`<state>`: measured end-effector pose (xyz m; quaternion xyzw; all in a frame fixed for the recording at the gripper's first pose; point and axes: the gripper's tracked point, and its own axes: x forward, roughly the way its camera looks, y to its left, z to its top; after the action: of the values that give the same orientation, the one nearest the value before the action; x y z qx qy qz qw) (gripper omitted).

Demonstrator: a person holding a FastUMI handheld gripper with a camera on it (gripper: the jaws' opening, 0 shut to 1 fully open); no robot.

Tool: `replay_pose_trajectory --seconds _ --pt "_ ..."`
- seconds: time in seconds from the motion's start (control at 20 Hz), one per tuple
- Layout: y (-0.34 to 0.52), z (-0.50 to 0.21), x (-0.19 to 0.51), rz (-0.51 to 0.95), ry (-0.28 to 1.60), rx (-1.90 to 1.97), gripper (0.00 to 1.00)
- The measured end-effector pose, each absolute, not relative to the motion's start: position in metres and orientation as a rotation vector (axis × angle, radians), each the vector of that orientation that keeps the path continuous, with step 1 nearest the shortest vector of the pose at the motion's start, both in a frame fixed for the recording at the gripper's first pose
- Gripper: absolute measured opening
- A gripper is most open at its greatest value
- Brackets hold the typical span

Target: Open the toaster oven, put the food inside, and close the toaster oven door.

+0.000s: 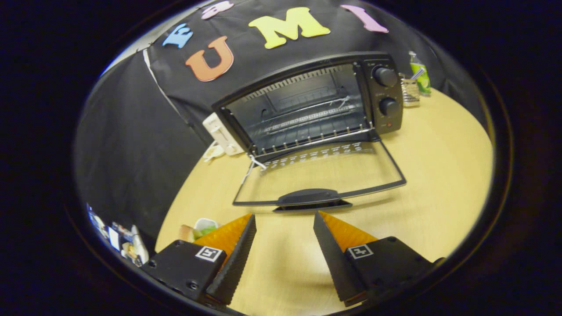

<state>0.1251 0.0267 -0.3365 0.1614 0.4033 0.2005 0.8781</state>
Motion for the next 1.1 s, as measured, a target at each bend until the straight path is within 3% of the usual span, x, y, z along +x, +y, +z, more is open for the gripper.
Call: replay_pose_trajectory --seconds 0.3,0.5,1.1 --pt "0.068 -0.299 0.088 0.661 0.982 0.487 0.82" --pt "0.084 -0.302 0.060 0.726 1.072 0.415 0.74" --pt "0.120 -0.314 0.026 0.791 1.232 0.459 0.70"
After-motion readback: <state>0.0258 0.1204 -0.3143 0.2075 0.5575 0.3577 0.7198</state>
